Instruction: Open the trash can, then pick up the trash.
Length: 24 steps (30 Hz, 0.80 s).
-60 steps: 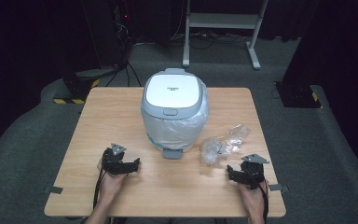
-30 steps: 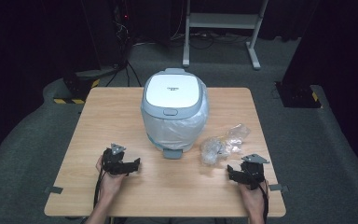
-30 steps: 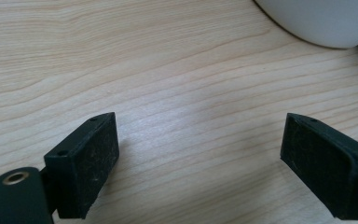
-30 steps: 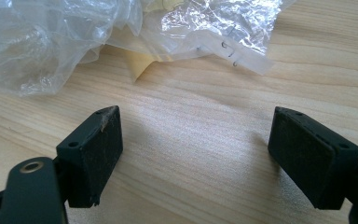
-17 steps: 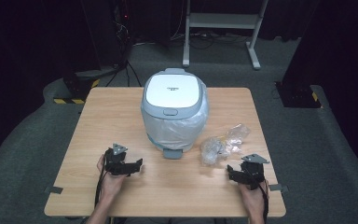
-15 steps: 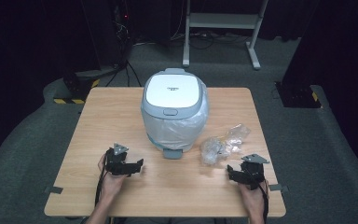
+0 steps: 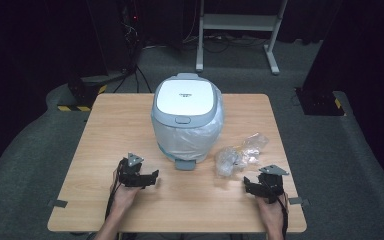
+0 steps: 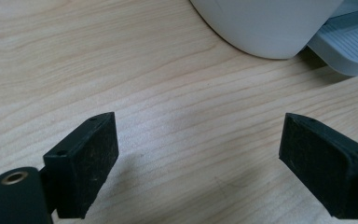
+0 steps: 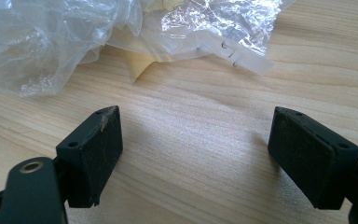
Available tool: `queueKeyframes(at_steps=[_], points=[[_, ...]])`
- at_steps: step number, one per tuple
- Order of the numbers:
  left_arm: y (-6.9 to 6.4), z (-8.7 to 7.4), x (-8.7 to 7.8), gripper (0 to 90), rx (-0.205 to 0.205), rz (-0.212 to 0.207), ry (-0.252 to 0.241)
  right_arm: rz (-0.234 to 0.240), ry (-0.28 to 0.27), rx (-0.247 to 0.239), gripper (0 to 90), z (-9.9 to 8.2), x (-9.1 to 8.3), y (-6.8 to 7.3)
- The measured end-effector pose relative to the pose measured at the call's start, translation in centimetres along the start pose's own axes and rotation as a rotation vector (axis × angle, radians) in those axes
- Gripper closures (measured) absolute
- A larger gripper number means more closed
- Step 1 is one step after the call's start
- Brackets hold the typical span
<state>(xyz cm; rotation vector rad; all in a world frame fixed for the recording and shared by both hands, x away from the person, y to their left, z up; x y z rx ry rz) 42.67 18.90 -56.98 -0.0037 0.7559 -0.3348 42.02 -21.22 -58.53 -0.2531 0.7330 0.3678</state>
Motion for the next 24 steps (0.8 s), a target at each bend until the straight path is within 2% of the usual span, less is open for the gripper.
queueKeyframes(at_steps=[7, 16, 24], points=[[-1.3, 0.6, 0.5, 14.2, 0.036, -0.006, 0.014, -0.001, 0.001, -0.001, 17.7, 0.0, 0.0, 0.0], [-2.7, 1.2, 1.2, 13.3, 0.043, -0.037, 0.025, -0.002, 0.001, -0.001, 17.7, 0.0, 0.0, 0.0], [-3.3, 1.9, 1.4, 12.1, 0.037, -0.038, 0.020, -0.001, 0.002, -0.001, 17.7, 0.0, 0.0, 0.0]])
Point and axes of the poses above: each handheld gripper's, and its own axes: x roughly forward along the jaws, z roughly out of its top, y roughly to its left, the point moved 8 cm from there along x, roughly forward along the jaws, and after that the axes turned 7 degrees about -x, right-handed, at the moved point
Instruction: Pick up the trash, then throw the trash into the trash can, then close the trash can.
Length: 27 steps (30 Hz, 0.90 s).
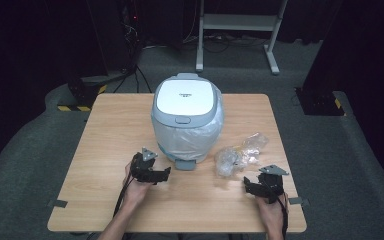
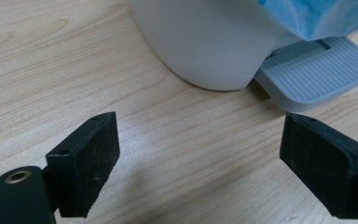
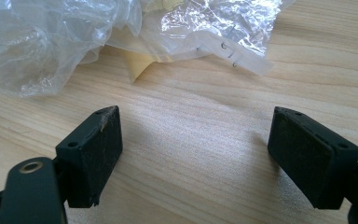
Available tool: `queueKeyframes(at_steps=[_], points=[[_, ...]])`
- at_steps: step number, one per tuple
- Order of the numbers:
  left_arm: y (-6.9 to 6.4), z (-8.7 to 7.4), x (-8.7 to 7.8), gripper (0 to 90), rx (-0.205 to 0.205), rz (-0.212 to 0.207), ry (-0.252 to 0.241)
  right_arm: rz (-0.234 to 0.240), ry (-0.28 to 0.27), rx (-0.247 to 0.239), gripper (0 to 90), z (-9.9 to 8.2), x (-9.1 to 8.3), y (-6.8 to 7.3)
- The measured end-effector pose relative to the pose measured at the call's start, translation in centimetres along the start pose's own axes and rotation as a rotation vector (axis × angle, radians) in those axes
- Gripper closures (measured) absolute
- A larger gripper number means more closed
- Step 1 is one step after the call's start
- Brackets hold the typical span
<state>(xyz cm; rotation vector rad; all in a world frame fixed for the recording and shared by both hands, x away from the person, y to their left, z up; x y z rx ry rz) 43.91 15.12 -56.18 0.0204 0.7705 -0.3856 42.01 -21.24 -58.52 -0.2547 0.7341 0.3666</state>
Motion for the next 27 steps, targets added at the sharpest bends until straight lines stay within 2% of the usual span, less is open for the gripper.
queueKeyframes(at_steps=[9, 13, 21, 24, 26, 27], points=[[-0.1, 0.2, 0.3, 11.2, -0.014, 0.007, 0.015, -0.001, -0.001, 0.001, 17.9, 0.0, 0.0, 0.0], [-0.6, 0.6, 0.7, 11.1, 0.010, 0.016, 0.016, -0.001, -0.001, 0.000, 17.9, 0.0, 0.0, 0.0], [-1.1, 0.9, 1.0, 11.1, 0.015, 0.028, 0.019, -0.002, -0.001, 0.002, 17.9, 0.0, 0.0, 0.0], [-1.5, 1.6, 1.1, 11.1, 0.024, 0.046, 0.003, -0.002, -0.001, 0.001, 17.9, 0.0, 0.0, 0.0], [-1.7, 2.0, 1.2, 10.4, 0.021, 0.042, -0.009, -0.002, -0.001, 0.004, 17.9, 0.0, 0.0, 0.0], [-1.7, 2.0, 1.3, 9.9, 0.024, 0.040, -0.001, -0.002, -0.001, 0.003, 18.0, 0.0, 0.0, 0.0]])
Point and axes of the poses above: each handheld gripper's, and its own axes: x roughly forward along the jaws, z roughly out of its top, y roughly to its left, the point moved 8 cm from there along x, roughly forward along the jaws, and after that the axes turned 7 degrees about -x, right-handed, at the moved point
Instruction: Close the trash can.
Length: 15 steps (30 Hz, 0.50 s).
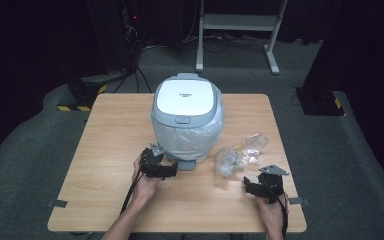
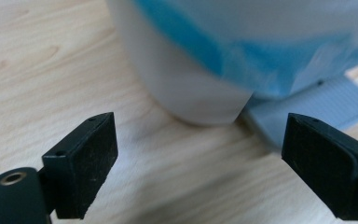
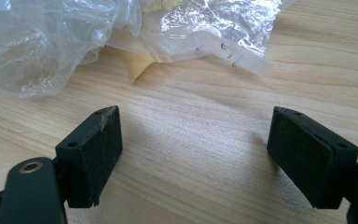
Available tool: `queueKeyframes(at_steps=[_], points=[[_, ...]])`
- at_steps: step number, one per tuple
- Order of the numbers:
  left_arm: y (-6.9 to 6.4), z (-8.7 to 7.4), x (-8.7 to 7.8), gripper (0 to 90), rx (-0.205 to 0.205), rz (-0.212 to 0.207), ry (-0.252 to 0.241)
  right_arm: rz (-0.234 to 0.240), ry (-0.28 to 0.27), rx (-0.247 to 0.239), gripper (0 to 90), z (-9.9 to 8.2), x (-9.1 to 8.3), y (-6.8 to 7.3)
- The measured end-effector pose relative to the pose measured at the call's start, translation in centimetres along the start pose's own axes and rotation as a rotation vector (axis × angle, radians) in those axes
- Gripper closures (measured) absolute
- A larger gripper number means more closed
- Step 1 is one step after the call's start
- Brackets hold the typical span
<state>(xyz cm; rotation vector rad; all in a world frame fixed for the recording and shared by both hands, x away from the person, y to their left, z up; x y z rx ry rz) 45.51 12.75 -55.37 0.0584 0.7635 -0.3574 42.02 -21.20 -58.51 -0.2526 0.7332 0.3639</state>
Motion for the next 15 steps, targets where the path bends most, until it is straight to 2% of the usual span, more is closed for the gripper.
queueKeyframes(at_steps=[1, 3, 5, 7, 8, 10, 11, 12, 14, 15], points=[[-0.3, 0.2, 0.3, 9.1, -0.042, -0.004, -0.024, 0.000, 0.001, 0.002, 18.0, 0.0, 0.0, 0.0], [-0.5, 0.2, 0.6, 7.8, -0.044, -0.010, -0.014, 0.001, 0.002, 0.007, 18.0, 0.0, 0.0, 0.1], [-0.8, 0.3, 0.9, 6.8, -0.067, -0.013, -0.020, 0.000, 0.000, 0.000, 18.1, 0.0, 0.0, 0.0], [-0.9, 0.2, 1.0, 5.8, -0.057, -0.023, 0.002, -0.001, 0.000, 0.000, 18.1, 0.0, 0.0, 0.0], [-0.9, 0.0, 0.9, 5.2, -0.019, -0.032, 0.042, 0.000, 0.000, 0.000, 18.1, 0.0, 0.0, 0.0], [-1.2, 0.1, 1.2, 3.5, -0.039, -0.036, 0.032, 0.000, 0.000, -0.002, 18.1, 0.0, 0.0, 0.0], [-1.3, 0.1, 1.2, 2.7, -0.036, -0.038, 0.036, 0.001, 0.002, 0.005, 18.1, 0.0, 0.0, 0.1], [-1.7, 0.4, 1.6, 1.9, -0.076, -0.035, 0.001, -0.001, 0.000, -0.002, 18.1, 0.0, 0.0, 0.0], [-1.6, 0.1, 1.4, 0.7, -0.026, -0.046, 0.055, 0.000, 0.000, -0.002, 18.1, 0.0, 0.0, 0.0], [-2.0, 0.6, 1.9, 0.3, -0.087, -0.032, -0.005, 0.000, 0.000, -0.002, 18.1, 0.0, 0.0, 0.0]])
Point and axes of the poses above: each handheld gripper's, and its own axes: x roughly forward along the jaws, z roughly out of its top, y roughly to its left, the point moved 8 cm from there along x, roughly forward along the jaws, and after that the axes turned 7 degrees about -x, right-handed, at the moved point
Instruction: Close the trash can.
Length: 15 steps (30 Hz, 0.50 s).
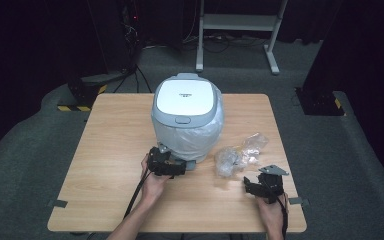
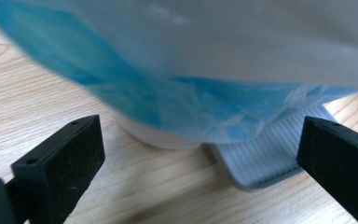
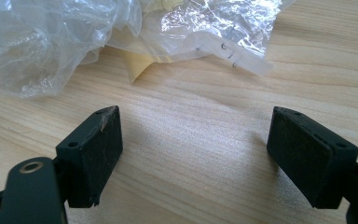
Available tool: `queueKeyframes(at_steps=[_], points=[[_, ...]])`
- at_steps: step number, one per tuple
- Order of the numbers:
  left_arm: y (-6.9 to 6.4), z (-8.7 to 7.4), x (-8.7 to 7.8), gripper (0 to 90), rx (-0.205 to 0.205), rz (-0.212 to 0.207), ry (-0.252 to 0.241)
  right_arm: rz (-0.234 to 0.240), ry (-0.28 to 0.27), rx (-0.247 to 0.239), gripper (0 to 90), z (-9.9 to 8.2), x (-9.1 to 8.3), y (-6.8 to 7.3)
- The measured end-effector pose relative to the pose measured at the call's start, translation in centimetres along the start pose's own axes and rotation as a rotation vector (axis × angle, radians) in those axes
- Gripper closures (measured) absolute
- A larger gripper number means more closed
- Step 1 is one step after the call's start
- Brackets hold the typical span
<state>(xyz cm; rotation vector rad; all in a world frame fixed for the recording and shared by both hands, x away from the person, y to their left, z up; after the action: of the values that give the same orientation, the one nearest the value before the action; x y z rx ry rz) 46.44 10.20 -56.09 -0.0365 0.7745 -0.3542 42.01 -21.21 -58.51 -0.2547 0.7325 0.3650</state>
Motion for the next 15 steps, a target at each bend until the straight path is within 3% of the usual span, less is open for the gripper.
queueKeyframes(at_steps=[1, 3, 6, 11, 15], points=[[-0.12, -0.14, 0.04, 0.3, 0.016, -0.016, 0.022, 0.000, 0.000, 0.000, 18.1, 0.00, 0.00, 0.00], [-0.20, -0.11, 0.12, 0.2, 0.015, -0.016, 0.022, -0.001, 0.001, 0.004, 18.1, -0.01, -0.01, 0.03], [-0.22, 0.15, 0.28, 0.0, 0.036, 0.014, 0.009, 0.000, 0.000, 0.000, 18.1, 0.00, 0.00, 0.00], [-0.29, 0.24, 0.45, 0.0, 0.031, 0.017, -0.001, 0.000, 0.000, 0.000, 18.1, 0.00, 0.00, 0.00], [-0.08, 0.09, 0.49, 0.0, 0.071, 0.024, 0.016, -0.002, 0.000, -0.002, 18.1, 0.01, 0.01, -0.01]])
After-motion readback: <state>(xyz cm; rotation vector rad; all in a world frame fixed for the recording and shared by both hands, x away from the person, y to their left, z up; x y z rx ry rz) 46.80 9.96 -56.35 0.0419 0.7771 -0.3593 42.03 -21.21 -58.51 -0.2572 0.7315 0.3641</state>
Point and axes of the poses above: each handheld gripper's, and its own axes: x roughly forward along the jaws, z roughly out of its top, y roughly to its left, the point moved 8 cm from there along x, roughly forward along the jaws, and after that the axes turned 7 degrees about -x, right-handed, at the moved point
